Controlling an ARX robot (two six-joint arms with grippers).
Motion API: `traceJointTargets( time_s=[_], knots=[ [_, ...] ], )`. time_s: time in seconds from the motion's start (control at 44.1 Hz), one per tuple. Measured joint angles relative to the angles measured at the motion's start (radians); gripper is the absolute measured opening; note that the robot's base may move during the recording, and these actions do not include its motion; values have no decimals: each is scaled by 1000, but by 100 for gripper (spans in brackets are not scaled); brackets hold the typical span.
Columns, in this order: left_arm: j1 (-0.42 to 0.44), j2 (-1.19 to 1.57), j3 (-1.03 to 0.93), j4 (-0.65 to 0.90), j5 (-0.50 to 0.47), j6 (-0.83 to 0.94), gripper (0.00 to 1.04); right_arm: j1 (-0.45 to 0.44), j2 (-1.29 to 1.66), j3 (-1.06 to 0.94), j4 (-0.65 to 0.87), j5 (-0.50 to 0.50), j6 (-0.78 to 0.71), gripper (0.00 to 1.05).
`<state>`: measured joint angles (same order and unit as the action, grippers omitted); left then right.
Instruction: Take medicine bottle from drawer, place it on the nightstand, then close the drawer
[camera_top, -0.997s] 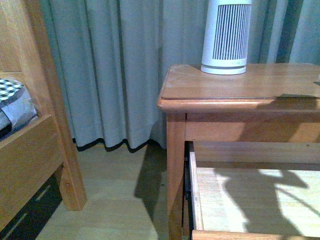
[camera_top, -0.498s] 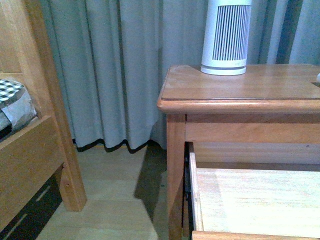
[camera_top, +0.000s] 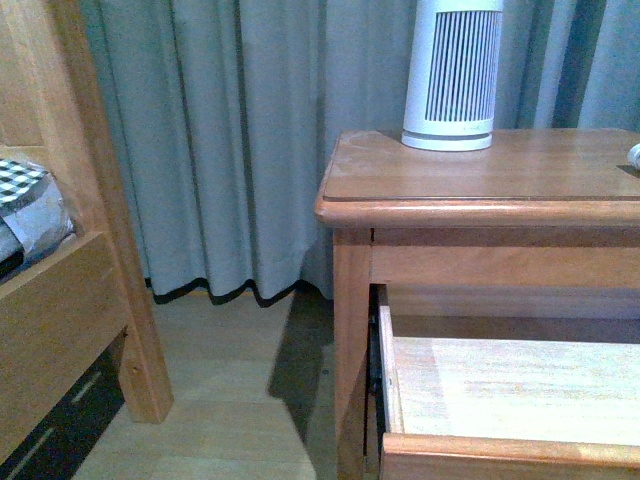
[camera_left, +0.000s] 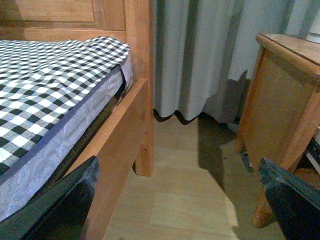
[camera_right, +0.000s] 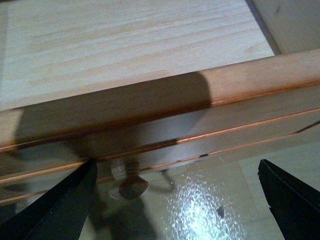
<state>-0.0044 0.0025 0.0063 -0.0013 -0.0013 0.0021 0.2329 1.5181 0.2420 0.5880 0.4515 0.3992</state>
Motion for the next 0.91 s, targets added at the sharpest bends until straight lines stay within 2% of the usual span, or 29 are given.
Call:
traceJointTargets(
  time_s=[0.204,0.521,0.906],
  knots=[
    [0,0,0,0,0,0,98,-78,219,141,187,5,-108,98],
    [0,0,0,0,0,0,98,-225,467,407,326,-40,-279,98],
    [0,0,0,0,0,0,98,-286,518,520,315,-90,-360,98]
  ],
)
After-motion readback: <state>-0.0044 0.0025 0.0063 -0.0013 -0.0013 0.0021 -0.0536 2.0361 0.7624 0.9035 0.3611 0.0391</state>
